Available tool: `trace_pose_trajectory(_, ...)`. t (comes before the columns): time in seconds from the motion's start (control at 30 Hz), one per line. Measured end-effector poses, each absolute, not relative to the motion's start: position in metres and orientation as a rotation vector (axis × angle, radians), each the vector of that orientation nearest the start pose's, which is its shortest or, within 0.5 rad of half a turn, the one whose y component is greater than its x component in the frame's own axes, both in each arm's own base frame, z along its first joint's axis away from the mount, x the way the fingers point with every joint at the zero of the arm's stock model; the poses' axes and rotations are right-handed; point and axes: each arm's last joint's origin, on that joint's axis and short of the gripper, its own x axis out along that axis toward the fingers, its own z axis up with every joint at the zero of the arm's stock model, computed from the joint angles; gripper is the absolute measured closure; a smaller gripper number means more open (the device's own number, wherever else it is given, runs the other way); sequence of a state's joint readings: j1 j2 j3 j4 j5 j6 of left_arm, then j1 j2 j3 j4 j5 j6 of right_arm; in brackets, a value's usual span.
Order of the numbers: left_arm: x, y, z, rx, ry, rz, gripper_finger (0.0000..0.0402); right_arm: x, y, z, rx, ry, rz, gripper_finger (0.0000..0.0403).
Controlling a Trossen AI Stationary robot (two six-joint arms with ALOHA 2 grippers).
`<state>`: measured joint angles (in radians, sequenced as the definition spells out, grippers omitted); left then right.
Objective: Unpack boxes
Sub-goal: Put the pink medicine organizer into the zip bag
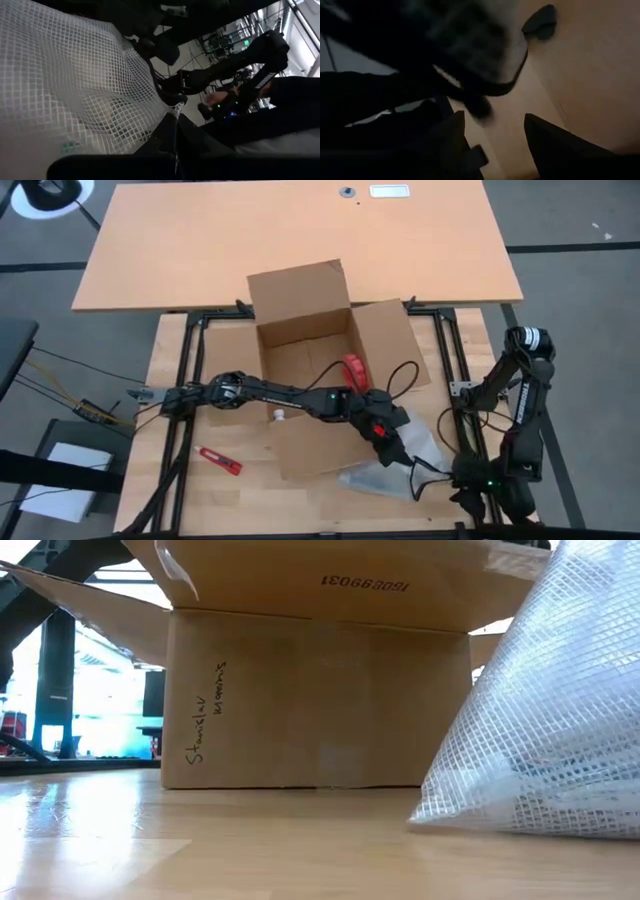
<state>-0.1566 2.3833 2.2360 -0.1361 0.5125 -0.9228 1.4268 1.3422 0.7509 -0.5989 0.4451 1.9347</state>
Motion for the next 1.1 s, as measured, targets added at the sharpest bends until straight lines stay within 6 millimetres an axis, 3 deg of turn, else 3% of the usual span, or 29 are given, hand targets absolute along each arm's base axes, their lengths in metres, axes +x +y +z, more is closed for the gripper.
trace_pose_trajectory(0.2, 0.543, -0.100, 0.281, -0.931, 0.587, -0.487, 0.0396, 0.054, 0.214, 0.177, 0.578, 0.878, -0.149, 0.0196)
trace_pose_trajectory(0.37, 0.543, -0.101, 0.281, -0.929, 0.587, -0.488, 0.0396, 0.066, 0.214, 0.170, 0.467, 0.919, -0.139, 0.0202)
trace_pose_trajectory(0.53, 0.543, -0.100, 0.281, -0.931, 0.588, -0.490, 0.0396, 0.073, 0.223, 0.168, 0.509, 0.959, -0.083, 0.0236)
trace_pose_trajectory(0.8, 0.543, -0.101, 0.281, -0.926, 0.584, -0.493, 0.0396, 0.080, 0.219, 0.188, 0.543, 0.843, -0.107, 0.0390)
trace_pose_trajectory(0.97, 0.543, -0.099, 0.284, -0.928, 0.564, -0.512, 0.0395, 0.077, 0.210, 0.210, 0.648, 0.932, -0.038, 0.0399)
trace_pose_trajectory(1.1, 0.544, -0.102, 0.286, -0.912, 0.522, -0.504, 0.0393, 0.077, 0.199, 0.251, 0.880, 1.012, 0.050, 0.0400)
